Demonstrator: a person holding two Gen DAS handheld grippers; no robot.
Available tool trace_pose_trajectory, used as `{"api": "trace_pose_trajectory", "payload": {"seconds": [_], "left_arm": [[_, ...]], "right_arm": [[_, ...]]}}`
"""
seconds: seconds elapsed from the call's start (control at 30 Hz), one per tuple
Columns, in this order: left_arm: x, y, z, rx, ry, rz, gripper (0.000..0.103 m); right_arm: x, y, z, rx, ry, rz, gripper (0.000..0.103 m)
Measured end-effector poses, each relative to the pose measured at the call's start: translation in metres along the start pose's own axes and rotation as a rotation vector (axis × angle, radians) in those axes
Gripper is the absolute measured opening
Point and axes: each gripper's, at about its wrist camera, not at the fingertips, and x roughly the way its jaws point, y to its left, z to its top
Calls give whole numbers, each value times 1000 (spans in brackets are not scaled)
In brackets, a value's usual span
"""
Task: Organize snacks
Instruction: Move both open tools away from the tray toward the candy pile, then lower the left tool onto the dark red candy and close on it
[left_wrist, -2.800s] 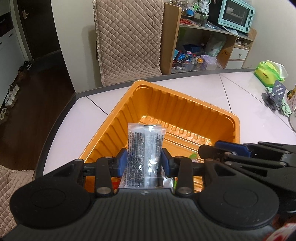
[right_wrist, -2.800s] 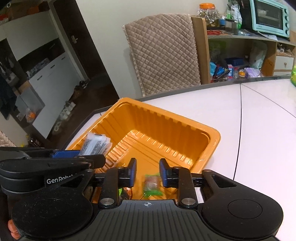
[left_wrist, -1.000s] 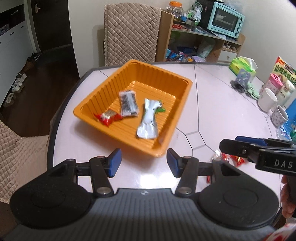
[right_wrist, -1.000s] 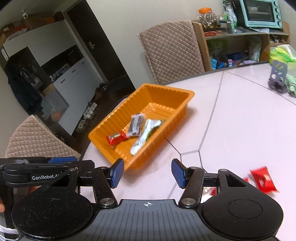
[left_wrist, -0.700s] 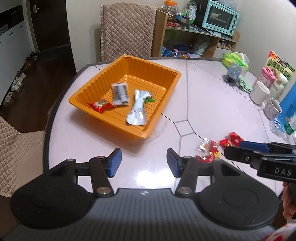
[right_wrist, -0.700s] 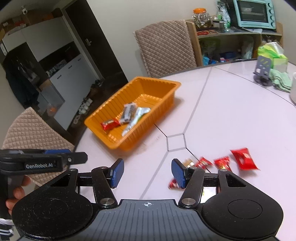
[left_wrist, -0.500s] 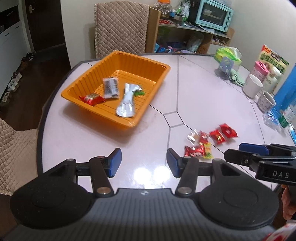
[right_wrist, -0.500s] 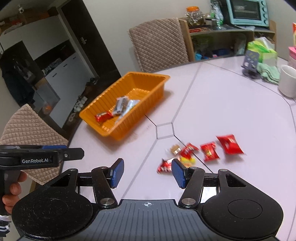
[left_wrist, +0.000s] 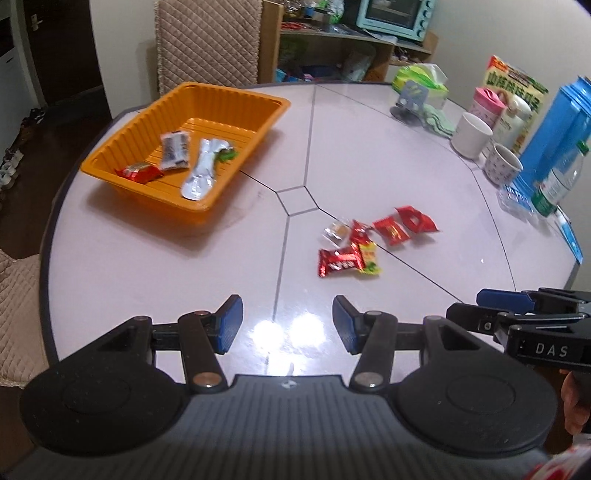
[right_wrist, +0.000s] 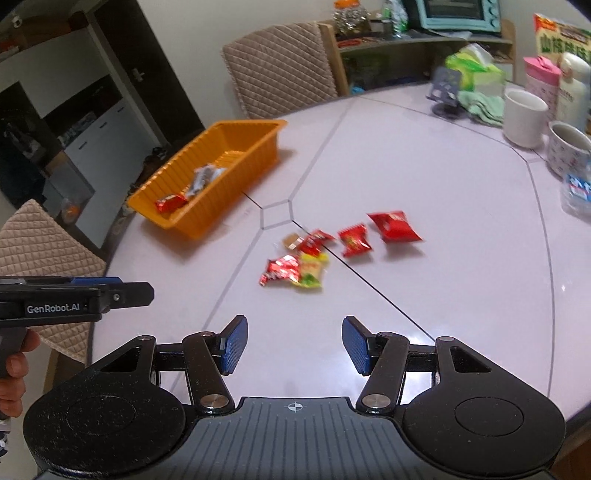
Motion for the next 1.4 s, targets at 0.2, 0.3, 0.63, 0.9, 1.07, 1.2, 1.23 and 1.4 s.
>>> {"api": "trace_pose_trajectory", "payload": {"seconds": [0.2, 0.3, 0.63, 0.9, 1.07, 1.2, 1.23, 1.4], "left_arm": [[13, -16, -5, 51, 2, -25, 50], [24, -23, -5, 90, 10, -36, 50], [61, -32, -1, 209, 23, -49, 50], [94, -35, 9, 315, 11, -42, 50], [114, -40, 14, 396, 20, -51, 50], [130, -44, 16, 464, 24, -59, 51], [132, -46, 16, 482, 20, -63, 51], [142, -53, 17, 576, 6, -73, 51]], "right_arm": [[-4, -18, -10, 44, 7, -39, 57], [-5, -25, -12, 65, 9, -54, 57], [-2, -44, -13, 127, 17, -97, 57], [5, -53, -9, 166, 26, -119, 57], [6, -60, -7, 193, 30, -138, 57], [8, -67, -7, 227, 37, -150, 57], [9, -68, -7, 236, 41, -151, 57], [11, -70, -5, 252, 46, -157, 57]]}}
